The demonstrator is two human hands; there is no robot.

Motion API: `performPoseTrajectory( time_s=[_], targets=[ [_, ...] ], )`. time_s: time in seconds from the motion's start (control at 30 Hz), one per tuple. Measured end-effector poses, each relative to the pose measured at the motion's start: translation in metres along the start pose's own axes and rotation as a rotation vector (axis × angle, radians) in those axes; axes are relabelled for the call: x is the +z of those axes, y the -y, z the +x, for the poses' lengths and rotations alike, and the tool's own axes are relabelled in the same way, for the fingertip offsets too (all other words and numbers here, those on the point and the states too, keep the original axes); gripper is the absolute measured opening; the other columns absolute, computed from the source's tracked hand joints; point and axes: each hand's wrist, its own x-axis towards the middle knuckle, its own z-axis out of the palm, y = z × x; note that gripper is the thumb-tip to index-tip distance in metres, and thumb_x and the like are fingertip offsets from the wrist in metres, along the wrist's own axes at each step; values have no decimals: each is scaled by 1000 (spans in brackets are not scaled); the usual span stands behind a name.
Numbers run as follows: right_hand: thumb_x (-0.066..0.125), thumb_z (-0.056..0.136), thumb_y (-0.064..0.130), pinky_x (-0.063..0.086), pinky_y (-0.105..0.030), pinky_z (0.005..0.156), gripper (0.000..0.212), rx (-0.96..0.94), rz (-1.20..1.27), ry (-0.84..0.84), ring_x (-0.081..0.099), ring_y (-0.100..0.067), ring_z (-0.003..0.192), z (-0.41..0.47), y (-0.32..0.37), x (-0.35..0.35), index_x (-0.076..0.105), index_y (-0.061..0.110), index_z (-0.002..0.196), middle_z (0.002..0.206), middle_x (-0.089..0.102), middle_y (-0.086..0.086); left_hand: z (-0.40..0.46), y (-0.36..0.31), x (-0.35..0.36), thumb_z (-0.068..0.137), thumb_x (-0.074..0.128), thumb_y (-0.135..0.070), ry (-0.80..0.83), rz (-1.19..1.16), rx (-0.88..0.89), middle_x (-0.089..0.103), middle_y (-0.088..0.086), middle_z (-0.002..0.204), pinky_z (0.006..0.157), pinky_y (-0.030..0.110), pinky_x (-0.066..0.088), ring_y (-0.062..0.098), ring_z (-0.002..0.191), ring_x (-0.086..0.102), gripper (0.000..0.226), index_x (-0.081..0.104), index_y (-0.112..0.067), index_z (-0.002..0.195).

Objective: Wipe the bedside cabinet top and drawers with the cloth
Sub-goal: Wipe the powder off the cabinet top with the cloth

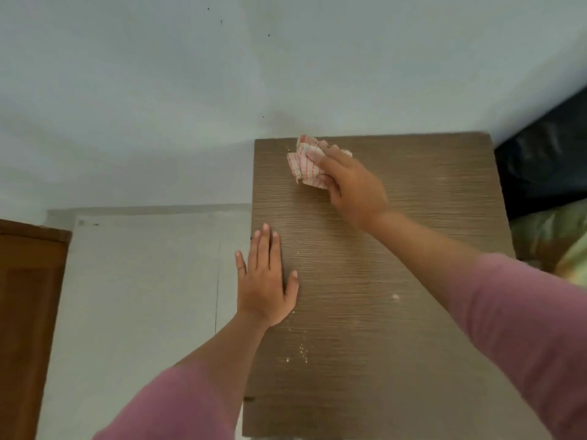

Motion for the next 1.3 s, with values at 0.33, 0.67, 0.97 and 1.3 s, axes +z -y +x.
performPoseTrajectory(
  time_s=[0.33, 0.67, 0.97, 1.3],
  targets=[
    [36, 98, 29, 6, -47, 115, 50, -300, -304, 364, 14, -28, 145, 85, -36, 60, 25, 27, 147, 156, 20, -7, 3, 3, 1, 88, 33, -44, 47, -25, -5, 2, 11, 157, 112, 46, 2, 24, 145, -2, 75, 10, -6, 148],
    [18, 92, 42, 1, -49, 115, 55, -248, -329, 340, 9, -26, 146, 68, -31, 64, 22, 33, 147, 158, 16, -3, 4, 3, 3, 87, 34, -44, 17, -55, -4, 5, 10, 157, 113, 44, 5, 24, 145, 0, 75, 11, -7, 148],
    [25, 94, 39, 3, -51, 116, 50, -146, -307, 286, 13, -26, 145, 6, -3, 70, 29, 33, 144, 156, 21, -3, -6, 4, 2, 91, 31, -45, -29, -102, 16, 1, 10, 157, 112, 42, 0, 22, 145, -3, 72, 9, -4, 147],
    [23, 93, 43, 3, -50, 115, 51, -69, -303, 201, 16, -24, 145, -75, 52, 105, 31, 36, 143, 156, 24, 0, -159, 31, 42, 89, 38, -41, -24, -130, 104, 13, 10, 156, 110, 49, 10, 22, 144, 8, 70, 18, -5, 146]
  ],
)
